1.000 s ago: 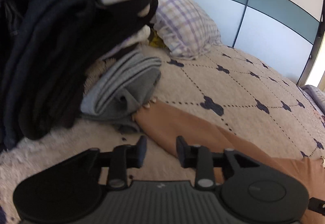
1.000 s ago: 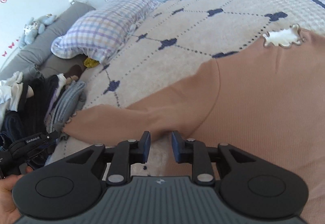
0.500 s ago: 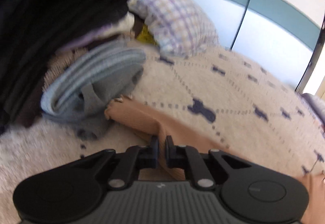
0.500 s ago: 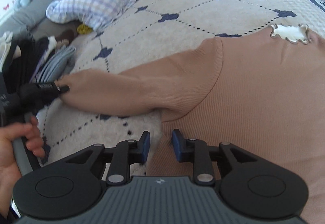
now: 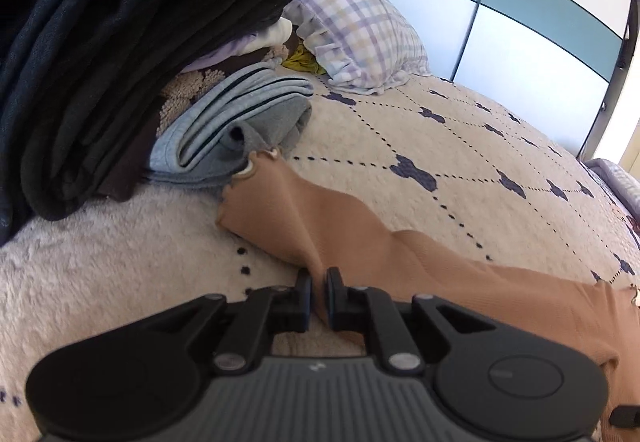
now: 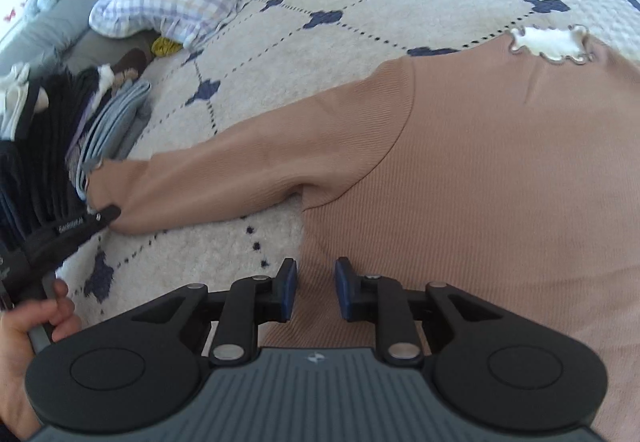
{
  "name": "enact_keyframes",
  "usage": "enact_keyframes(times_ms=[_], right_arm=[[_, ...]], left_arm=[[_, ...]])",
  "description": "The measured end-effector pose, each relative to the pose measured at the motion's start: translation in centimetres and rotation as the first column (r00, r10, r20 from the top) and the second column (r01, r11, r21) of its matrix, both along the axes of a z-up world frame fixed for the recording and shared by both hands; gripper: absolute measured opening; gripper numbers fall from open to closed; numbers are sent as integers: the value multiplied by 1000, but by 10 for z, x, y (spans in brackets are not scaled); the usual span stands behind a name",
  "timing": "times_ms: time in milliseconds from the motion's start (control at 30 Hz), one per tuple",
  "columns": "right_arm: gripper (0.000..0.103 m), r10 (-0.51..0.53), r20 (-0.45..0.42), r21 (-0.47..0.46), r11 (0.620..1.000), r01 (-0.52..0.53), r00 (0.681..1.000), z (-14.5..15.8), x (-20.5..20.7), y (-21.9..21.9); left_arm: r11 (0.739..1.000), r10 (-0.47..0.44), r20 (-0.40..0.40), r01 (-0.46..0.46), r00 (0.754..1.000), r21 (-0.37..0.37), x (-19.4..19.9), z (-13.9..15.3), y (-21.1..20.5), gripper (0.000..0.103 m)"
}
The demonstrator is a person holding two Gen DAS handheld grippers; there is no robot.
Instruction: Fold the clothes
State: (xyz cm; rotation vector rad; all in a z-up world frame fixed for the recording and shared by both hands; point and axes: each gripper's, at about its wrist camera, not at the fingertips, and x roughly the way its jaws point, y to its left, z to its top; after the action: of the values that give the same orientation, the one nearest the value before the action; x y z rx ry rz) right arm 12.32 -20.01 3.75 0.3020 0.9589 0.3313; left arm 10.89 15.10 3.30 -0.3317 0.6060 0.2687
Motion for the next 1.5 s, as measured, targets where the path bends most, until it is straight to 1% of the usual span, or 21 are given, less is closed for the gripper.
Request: enact_keyframes(times_ms=[133, 233, 333, 400, 500, 567, 667, 733, 833, 867, 933, 1000, 1067, 1100, 1167, 1200, 1267, 1300, 1367, 1400, 1500], right_arm=[[24, -28, 12, -8, 1000, 28, 1000, 1, 1, -3], [25, -46, 19, -7, 999, 46, 999, 2, 1, -5], [28, -75, 34, -24, 997, 76, 997, 4, 0, -9], [30, -94, 38, -26, 995, 95, 995, 4, 1, -12], [35, -92, 44, -31, 995, 94, 995, 5, 0, -10], [36, -79, 47, -45, 996, 82, 996, 5, 0, -7], [38, -77, 32, -47, 996, 78, 997, 2, 2, -7], [38, -69, 28, -48, 996, 71, 997, -1, 2, -8], [37, -80, 33, -50, 995, 82, 996, 3, 1, -10], [38, -87, 42, -64, 994, 90, 995, 6, 0, -11], [38, -102, 64, -103, 989, 108, 993, 13, -2, -13], [42, -129, 104, -123, 982, 142, 986, 24, -8, -23], [49, -161, 139, -111, 978, 177, 977, 34, -16, -40], [53, -188, 142, -105, 973, 204, 972, 35, -20, -50], [53, -261, 129, -109, 955, 275, 957, 33, -26, -74], [53, -302, 114, -129, 940, 315, 947, 27, -28, -85], [53, -373, 75, -175, 908, 381, 925, 11, -30, -104], [53, -398, 49, -180, 899, 400, 916, -1, -31, -113], [58, -414, 48, -104, 903, 417, 909, -13, -35, -125], [58, -416, 44, -90, 904, 419, 908, -12, -36, -126], [58, -356, 45, -201, 912, 358, 933, -7, -32, -108]], left_arm=[[998, 49, 17, -49, 999, -43, -5, 7, 15, 10], [986, 167, 16, -167, 986, -18, -13, 11, 26, 10], [967, 240, 12, -238, 971, -96, -25, 9, 43, 10], [965, 231, -11, -231, 973, -127, -22, 6, 48, 10], [968, 227, -18, -228, 974, -107, -11, 3, 47, 12], [971, 198, -48, -202, 979, -125, 0, -3, 45, 23], [980, 190, -62, -193, 980, -53, 4, -2, 31, 23], [982, 171, -72, -176, 983, -68, -5, 4, 22, 23], [987, 84, -64, -92, 994, -133, -35, 15, -6, 27], [989, 19, -62, -28, 998, -146, -44, 16, -20, 33], [987, -117, -85, 106, 990, -118, -57, 16, -51, 36], [967, -248, -110, 239, 963, -90, -67, 17, -83, 36], [928, -370, -124, 358, 921, -105, -75, 18, -114, 36], [913, -404, -135, 391, 905, -115, -79, 18, -128, 36], [875, -483, -159, 469, 861, -120, -85, 15, -157, 37], [862, -506, -161, 492, 848, -117, -86, 13, -170, 38], [853, -522, -193, 512, 831, -101, -83, 3, -191, 43], [857, -513, -207, 511, 833, -69, -84, 0, -199, 45], [858, -502, -222, 514, 836, -5, -90, -2, -215, 45], [851, -509, -227, 525, 830, 14, -94, -1, -220, 44], [837, -526, -245, 546, 815, 20, -102, 5, -222, 13]])
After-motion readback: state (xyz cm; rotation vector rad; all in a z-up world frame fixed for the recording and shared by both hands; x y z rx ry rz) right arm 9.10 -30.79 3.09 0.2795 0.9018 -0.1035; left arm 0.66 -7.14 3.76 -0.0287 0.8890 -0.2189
